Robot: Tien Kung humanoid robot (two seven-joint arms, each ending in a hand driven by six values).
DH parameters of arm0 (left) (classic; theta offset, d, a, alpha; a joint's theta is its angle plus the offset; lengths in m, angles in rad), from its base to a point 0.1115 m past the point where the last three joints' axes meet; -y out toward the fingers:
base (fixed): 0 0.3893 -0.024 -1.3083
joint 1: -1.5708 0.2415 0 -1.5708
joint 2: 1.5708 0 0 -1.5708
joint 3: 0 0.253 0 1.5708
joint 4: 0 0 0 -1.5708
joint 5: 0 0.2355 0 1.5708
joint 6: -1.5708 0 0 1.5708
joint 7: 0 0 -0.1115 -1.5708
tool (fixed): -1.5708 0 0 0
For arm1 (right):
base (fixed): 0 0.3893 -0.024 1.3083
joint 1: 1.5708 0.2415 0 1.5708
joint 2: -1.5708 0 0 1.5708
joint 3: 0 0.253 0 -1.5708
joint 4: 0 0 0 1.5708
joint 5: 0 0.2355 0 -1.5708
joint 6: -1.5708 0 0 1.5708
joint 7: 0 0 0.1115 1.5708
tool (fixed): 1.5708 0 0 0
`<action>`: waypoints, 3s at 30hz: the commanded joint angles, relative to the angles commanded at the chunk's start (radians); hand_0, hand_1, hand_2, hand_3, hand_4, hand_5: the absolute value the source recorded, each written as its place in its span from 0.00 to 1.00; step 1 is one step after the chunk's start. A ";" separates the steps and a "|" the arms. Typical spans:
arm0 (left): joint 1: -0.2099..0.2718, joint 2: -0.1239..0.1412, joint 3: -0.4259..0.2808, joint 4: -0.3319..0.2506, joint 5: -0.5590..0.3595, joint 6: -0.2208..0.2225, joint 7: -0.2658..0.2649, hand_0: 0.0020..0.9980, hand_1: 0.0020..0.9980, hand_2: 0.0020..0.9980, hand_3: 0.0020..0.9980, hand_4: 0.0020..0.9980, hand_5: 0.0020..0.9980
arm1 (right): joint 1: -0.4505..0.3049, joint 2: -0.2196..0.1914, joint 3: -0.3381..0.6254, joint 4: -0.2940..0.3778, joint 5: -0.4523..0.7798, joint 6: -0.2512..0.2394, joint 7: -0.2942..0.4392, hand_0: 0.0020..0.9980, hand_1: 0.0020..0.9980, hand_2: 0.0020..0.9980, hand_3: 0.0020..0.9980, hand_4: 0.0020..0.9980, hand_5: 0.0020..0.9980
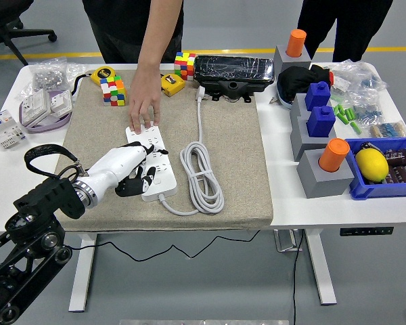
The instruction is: Pick up the plug,place it near the board,insert it into the board,press the button
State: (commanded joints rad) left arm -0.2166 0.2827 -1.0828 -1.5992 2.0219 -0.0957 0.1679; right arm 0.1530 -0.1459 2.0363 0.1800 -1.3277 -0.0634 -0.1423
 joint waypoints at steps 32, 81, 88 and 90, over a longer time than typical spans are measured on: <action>-0.081 -0.068 -0.097 0.385 -0.016 0.062 -0.128 0.91 0.95 0.96 0.97 1.00 0.22 | -0.003 0.000 -0.004 0.000 0.005 -0.004 -0.003 0.82 0.76 0.75 0.79 1.00 1.00; -0.136 -0.094 -0.060 0.530 0.015 0.196 -0.154 0.43 0.65 0.65 0.66 1.00 0.19 | 0.000 -0.002 -0.006 0.000 0.009 -0.004 -0.005 0.82 0.76 0.75 0.79 1.00 1.00; -0.137 -0.095 -0.056 0.527 0.025 0.204 -0.149 0.44 0.66 0.67 0.66 1.00 0.20 | -0.002 -0.003 -0.003 0.000 0.006 -0.004 -0.005 0.82 0.76 0.75 0.79 1.00 1.00; -0.137 -0.095 -0.054 0.529 0.029 0.206 -0.147 0.44 0.66 0.67 0.66 1.00 0.20 | -0.001 -0.003 -0.002 0.000 0.004 -0.005 -0.005 0.82 0.76 0.75 0.79 1.00 1.00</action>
State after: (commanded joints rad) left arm -0.3537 0.1879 -1.1370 -1.0700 2.0512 0.1099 0.0207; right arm 0.1515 -0.1488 2.0346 0.1800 -1.3236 -0.0680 -0.1472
